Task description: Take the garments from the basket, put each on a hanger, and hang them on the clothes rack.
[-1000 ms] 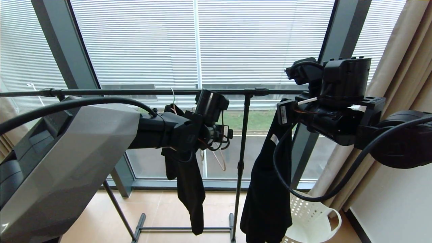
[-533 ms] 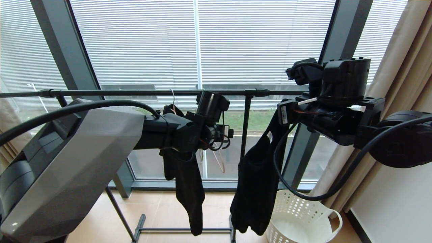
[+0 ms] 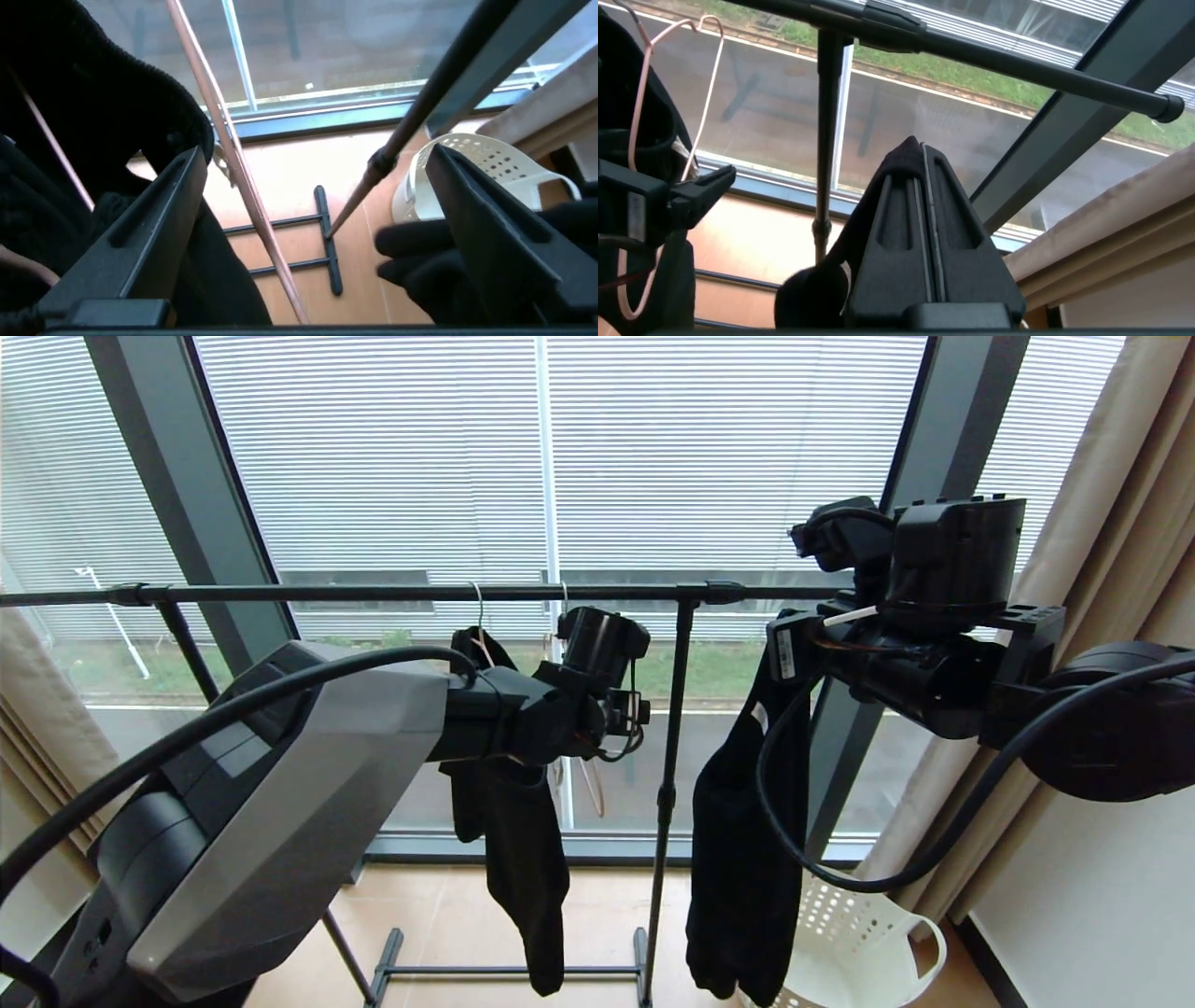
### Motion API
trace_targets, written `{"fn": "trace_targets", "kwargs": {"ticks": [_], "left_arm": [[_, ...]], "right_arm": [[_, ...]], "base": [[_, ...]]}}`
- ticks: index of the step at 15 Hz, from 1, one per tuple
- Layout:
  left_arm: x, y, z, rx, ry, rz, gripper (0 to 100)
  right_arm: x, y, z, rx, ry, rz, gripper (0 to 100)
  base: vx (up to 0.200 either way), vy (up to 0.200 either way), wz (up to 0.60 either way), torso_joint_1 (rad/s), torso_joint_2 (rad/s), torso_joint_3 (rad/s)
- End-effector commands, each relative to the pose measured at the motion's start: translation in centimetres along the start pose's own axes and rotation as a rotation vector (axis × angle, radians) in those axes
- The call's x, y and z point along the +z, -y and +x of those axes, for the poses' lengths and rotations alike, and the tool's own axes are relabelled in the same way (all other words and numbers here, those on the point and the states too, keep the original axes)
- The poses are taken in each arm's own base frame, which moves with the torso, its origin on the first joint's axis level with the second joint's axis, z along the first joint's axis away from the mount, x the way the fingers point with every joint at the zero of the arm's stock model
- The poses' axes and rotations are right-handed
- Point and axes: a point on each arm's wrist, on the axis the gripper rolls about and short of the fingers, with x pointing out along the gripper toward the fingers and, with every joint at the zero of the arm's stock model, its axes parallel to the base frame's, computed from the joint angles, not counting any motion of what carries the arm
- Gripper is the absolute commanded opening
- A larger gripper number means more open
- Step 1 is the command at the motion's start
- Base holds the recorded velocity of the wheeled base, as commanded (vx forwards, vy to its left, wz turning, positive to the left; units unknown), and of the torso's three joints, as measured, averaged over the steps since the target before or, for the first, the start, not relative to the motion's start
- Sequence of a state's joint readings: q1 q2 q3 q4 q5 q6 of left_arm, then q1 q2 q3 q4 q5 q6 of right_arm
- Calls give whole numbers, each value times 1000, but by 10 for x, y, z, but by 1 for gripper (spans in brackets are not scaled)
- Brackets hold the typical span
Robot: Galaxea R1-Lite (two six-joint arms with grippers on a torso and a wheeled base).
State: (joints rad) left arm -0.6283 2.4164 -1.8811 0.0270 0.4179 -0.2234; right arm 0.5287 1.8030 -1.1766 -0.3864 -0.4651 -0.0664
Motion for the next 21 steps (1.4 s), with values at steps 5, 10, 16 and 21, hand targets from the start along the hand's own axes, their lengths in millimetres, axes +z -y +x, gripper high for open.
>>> {"fn": "trace_targets", "kwargs": {"ticks": [5, 10, 16, 21], "left_arm": [[-17, -3, 19, 49, -32, 10, 100], [-13, -7, 22, 61, -20, -3, 0], [-14, -6, 21, 61, -24, 0, 0], [-3, -8, 12, 51, -2, -10, 0]], "right_arm": [[-3, -2, 3, 1, -10, -5, 0], [-3, -2, 3, 1, -10, -5, 0], [-3, -2, 3, 1, -10, -5, 0], [-3, -2, 4, 0, -10, -6, 0]], "base": [[0, 0, 0, 0, 0, 0], [0, 0, 0, 0, 0, 0], [0, 0, 0, 0, 0, 0], [0, 0, 0, 0, 0, 0]]}}
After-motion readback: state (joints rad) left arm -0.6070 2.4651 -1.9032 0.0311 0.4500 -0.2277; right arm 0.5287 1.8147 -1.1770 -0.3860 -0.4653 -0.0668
